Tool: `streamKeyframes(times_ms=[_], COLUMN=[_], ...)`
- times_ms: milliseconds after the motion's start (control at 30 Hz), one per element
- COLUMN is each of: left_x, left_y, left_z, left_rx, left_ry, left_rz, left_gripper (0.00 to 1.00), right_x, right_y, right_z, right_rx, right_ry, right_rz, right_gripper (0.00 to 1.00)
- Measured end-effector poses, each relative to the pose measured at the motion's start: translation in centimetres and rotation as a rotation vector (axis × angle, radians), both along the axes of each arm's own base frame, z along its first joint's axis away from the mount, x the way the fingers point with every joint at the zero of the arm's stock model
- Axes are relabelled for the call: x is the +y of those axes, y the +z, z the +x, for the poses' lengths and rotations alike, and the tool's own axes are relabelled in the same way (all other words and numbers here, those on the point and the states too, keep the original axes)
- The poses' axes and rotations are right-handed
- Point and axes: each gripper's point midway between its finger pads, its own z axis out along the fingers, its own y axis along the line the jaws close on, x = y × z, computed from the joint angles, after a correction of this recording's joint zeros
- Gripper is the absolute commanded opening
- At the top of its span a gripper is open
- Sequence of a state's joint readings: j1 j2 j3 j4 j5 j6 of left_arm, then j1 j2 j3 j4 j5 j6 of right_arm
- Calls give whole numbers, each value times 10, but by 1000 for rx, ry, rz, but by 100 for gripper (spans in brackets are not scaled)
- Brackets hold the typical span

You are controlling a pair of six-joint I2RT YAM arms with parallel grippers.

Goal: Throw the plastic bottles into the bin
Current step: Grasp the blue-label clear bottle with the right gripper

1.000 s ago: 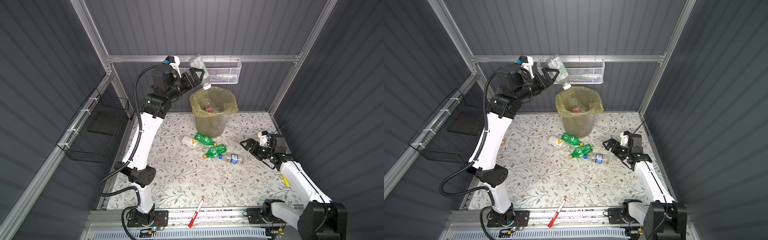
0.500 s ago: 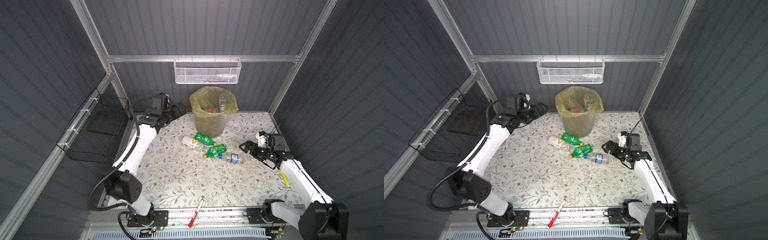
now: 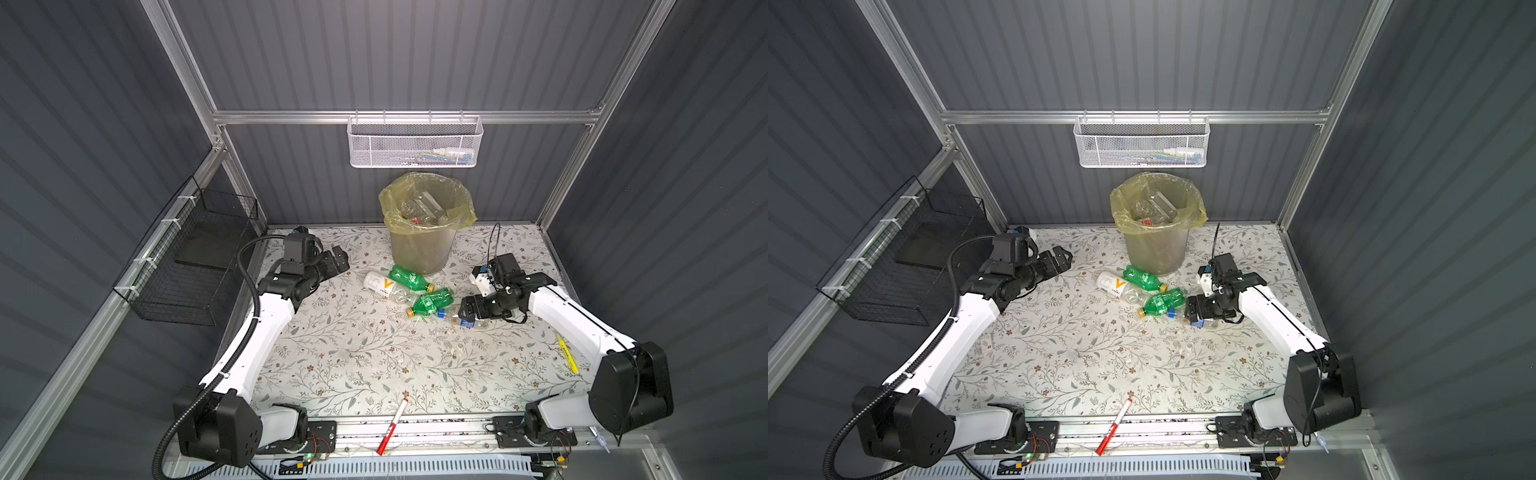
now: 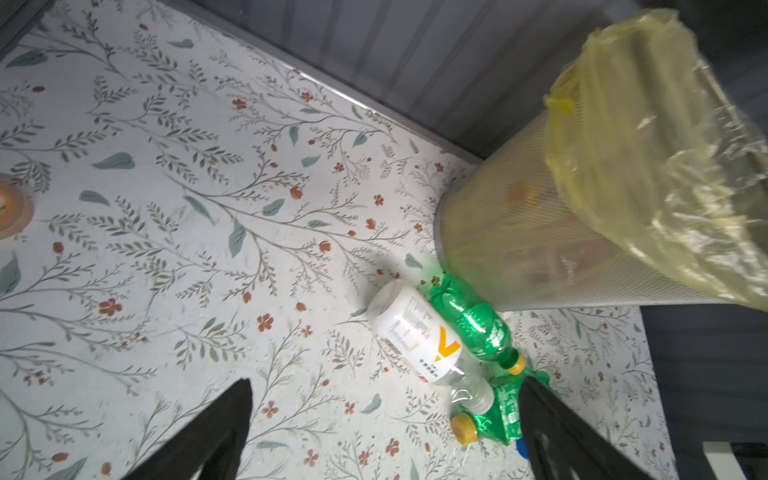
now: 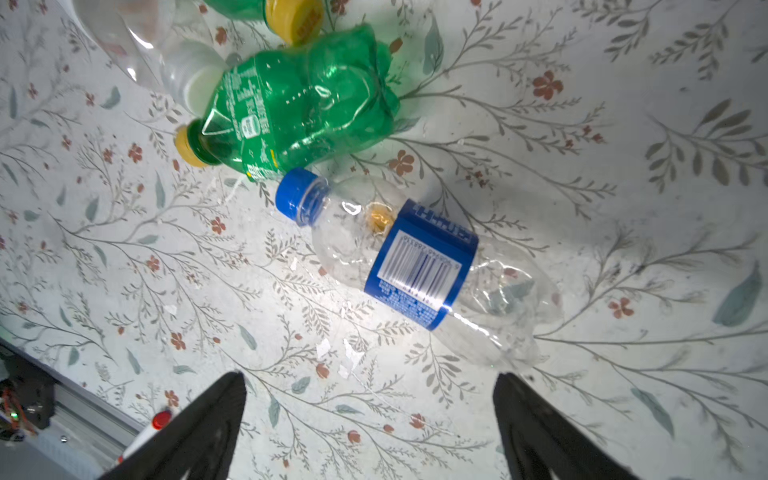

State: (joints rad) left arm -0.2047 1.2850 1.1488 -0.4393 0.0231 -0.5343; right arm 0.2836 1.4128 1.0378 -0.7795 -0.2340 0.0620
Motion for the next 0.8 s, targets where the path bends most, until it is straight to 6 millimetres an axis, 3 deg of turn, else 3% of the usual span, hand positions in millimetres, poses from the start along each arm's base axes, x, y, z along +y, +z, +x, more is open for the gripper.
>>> streamKeyframes(times_ms=[200,367,567,800], left_x=[14,10,7,3], left_y=[-19,-20,-22,-35], left_z=[1,3,3,-2], left_rx=[20,8,2,33], left_ry=[21,-2,-19,-37], left_rz=[-15,-34,-47,-59], left_gripper=[100,100,100,100], right_x=[-1,-3,-8,2], right_y=[-8,-23,-37,-51], right_z=[-8,-5,15,37], right_rx=[-14,-18,-37,-74], right_ry=[156,289,417,519], right_rz=[-116,-210,-328,-365], right_gripper=[97,99,99,98])
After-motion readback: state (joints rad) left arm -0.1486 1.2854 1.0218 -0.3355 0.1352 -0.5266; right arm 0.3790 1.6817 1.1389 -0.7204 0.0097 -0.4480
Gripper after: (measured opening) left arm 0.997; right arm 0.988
